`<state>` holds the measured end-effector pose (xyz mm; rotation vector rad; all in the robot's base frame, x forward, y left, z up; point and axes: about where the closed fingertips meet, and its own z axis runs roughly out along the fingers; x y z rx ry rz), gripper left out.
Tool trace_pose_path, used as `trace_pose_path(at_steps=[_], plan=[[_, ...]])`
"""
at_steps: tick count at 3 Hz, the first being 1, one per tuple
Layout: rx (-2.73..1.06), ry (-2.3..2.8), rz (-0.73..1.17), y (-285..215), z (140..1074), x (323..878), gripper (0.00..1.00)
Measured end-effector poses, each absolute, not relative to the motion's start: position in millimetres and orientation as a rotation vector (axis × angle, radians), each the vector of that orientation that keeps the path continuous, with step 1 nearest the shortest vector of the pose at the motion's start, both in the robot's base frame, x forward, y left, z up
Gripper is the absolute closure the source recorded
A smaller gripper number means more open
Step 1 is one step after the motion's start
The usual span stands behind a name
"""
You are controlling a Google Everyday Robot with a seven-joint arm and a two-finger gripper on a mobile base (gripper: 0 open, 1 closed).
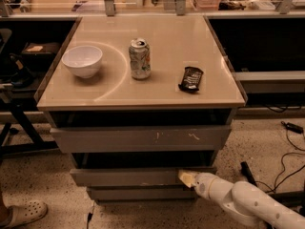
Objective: Close middle drawer
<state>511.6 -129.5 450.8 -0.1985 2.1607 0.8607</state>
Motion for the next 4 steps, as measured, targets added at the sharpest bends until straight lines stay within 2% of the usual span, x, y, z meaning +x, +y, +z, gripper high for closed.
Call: trace_pose_path(at_steps=[2, 3, 4], plan=[[-0.206, 2.076, 0.814, -110.5, 477.2, 558.9, 1.0], [-0.209, 2.066, 0.808, -107.6, 480.8, 564.9, 1.0], [-0.21, 2.121, 0.808, -122.0, 487.2, 545.5, 1.0]])
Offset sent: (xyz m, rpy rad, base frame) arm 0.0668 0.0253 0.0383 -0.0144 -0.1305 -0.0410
